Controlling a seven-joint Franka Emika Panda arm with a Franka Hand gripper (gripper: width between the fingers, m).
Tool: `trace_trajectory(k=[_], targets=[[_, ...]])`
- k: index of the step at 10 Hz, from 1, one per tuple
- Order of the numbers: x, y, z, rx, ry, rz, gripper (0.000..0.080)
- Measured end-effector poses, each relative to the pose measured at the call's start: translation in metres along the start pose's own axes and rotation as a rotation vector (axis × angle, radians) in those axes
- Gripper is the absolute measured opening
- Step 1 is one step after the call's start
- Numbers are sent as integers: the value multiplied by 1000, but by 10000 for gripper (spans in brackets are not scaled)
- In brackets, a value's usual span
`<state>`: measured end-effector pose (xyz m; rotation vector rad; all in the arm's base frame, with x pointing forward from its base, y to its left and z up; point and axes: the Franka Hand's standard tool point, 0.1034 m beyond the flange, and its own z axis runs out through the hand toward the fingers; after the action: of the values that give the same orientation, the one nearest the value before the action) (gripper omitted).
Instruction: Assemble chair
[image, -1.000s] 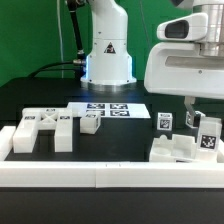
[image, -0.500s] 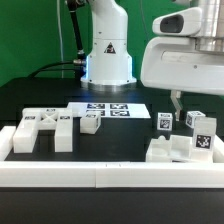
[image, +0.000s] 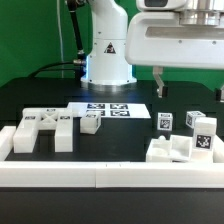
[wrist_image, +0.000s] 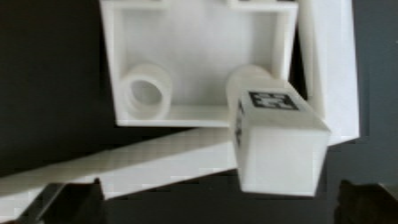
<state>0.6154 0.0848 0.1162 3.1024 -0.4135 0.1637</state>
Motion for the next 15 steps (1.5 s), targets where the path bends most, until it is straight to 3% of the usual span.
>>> trace_trajectory(k=[2,3,5,7,11,13,15], targets=[[-1,0,1,-1,-2,-1,649],[-1,8,0,2,7,-62,649],[-14,65,-5,-5,5,-145,649],[-3,117,-4,-12,1,-224,649],[-5,118,-1,-13,4,-230,649],[-48,158,17,-22,-1,-252,649],[-75,178,27,-26,-32,-237,649]])
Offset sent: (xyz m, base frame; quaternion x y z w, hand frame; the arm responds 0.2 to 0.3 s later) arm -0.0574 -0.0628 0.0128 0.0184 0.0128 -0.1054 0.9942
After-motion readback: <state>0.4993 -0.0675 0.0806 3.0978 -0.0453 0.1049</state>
